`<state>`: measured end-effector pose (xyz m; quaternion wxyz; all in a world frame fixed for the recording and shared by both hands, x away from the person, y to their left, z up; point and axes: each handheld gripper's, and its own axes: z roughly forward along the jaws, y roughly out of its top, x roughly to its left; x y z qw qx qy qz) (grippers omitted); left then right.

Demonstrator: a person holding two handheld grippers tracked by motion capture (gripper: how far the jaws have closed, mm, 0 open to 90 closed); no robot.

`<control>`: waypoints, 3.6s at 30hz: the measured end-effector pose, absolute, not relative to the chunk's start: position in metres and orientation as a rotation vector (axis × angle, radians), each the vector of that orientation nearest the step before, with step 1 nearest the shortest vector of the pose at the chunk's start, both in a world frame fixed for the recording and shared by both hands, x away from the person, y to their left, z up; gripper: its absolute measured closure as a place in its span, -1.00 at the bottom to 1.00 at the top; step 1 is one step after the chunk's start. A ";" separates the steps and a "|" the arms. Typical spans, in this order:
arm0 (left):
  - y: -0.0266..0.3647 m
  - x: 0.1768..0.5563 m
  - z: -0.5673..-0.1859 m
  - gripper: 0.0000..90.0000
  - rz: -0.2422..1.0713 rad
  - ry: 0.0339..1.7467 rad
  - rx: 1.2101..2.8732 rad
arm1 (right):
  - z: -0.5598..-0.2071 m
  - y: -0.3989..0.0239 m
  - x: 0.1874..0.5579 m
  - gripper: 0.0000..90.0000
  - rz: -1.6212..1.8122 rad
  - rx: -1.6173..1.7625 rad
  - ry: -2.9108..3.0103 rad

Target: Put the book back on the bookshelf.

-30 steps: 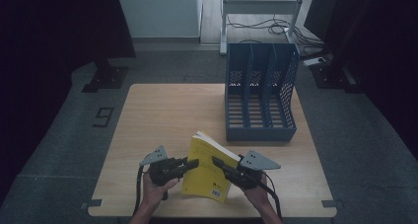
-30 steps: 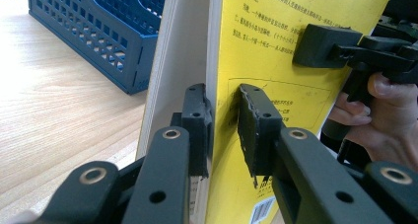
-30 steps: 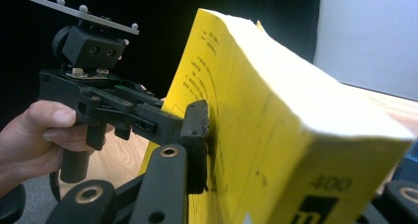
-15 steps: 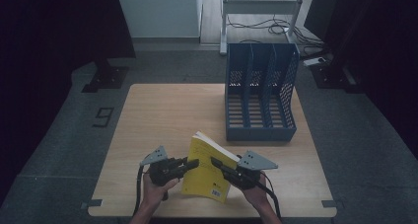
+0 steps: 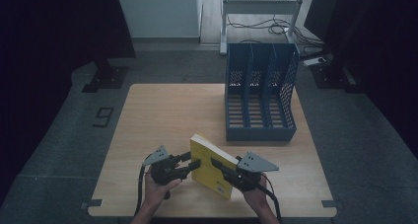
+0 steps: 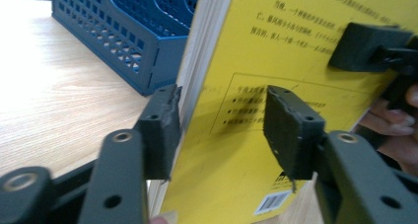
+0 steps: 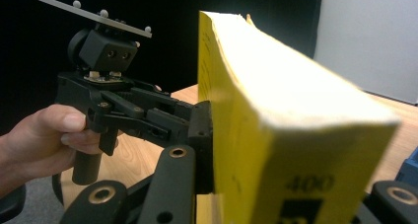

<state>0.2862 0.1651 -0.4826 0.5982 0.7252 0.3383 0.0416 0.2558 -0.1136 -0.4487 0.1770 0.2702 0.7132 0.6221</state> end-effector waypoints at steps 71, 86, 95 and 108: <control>0.167 0.297 -0.495 -0.17 -0.007 0.930 1.751 | -0.407 -0.139 0.244 0.65 1.665 0.830 1.779; 0.168 0.298 -0.497 -0.18 -0.012 0.946 1.757 | -0.391 -0.141 0.254 0.65 1.655 0.847 1.722; 0.169 0.298 -0.497 -0.18 -0.021 0.952 1.750 | -0.379 -0.144 0.262 0.65 1.646 0.855 1.687; 0.169 0.299 -0.500 -0.19 -0.027 0.968 1.758 | -0.366 -0.148 0.272 0.65 1.656 0.870 1.654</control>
